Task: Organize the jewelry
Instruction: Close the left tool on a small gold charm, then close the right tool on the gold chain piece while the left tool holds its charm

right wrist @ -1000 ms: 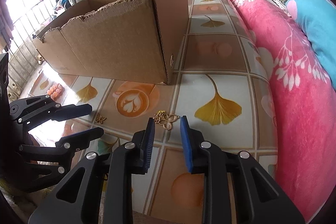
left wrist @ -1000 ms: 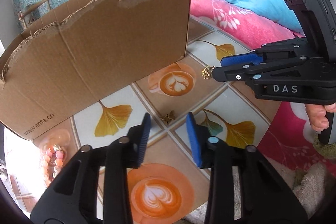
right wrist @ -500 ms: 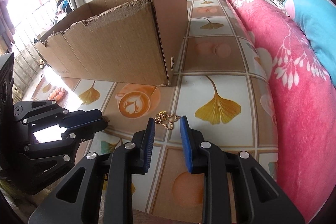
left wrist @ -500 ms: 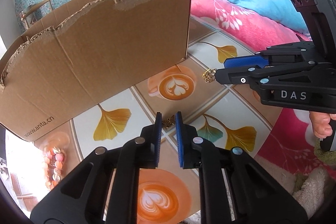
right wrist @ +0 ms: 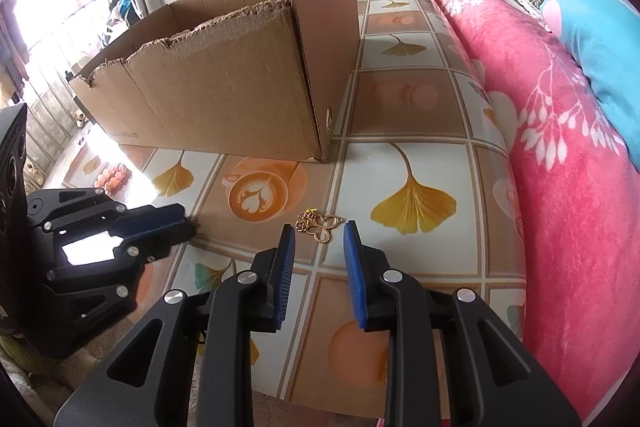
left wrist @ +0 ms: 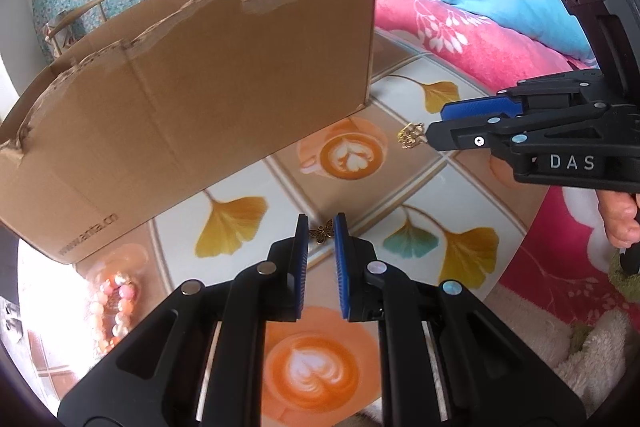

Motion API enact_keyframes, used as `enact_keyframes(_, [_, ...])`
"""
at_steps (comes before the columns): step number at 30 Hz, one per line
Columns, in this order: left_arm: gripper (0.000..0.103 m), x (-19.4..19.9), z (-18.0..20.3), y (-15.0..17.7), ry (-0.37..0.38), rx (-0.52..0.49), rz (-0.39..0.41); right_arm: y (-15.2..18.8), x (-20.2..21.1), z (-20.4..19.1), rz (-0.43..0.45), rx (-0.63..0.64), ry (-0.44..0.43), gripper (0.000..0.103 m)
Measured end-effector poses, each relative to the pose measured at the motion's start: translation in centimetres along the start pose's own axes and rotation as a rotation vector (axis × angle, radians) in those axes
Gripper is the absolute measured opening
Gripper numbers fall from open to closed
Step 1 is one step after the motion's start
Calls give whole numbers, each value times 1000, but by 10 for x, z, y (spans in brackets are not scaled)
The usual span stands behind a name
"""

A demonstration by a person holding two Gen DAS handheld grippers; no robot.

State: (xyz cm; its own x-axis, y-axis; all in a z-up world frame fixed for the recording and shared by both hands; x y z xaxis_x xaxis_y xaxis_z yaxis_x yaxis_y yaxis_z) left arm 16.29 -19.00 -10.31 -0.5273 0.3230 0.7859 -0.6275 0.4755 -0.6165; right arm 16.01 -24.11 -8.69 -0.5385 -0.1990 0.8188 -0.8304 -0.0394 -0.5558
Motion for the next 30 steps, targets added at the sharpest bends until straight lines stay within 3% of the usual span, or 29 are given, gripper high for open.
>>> enact_keyframes(10, [12, 2, -9, 4, 11, 31, 0, -7, -14, -1, -24, 105, 36, 26])
enact_keyframes(18, [12, 3, -10, 4, 20, 29, 4, -14, -21, -3, -47, 159, -46, 26])
enact_keyframes(27, [12, 4, -10, 5, 19, 27, 2, 6, -11, -21, -116, 163, -142, 26])
enact_keyframes(30, [12, 4, -10, 6, 19, 27, 1, 10, -8, -23, -116, 161, -126, 26])
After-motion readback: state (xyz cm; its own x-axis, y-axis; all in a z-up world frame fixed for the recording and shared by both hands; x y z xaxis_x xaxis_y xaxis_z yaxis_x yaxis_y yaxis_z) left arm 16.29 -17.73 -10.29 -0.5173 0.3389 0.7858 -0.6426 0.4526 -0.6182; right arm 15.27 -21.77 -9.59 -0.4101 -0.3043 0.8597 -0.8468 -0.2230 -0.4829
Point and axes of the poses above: each gripper's, at about its wrist camera, not at the fingertips, and x roughly against the way its jaws point, z to its right, y to its underside, the point moved 10 cm from there along -x, roughly the way its jaws point, and after that the axes turned 1 degree about -z, right-handed, at the moved point
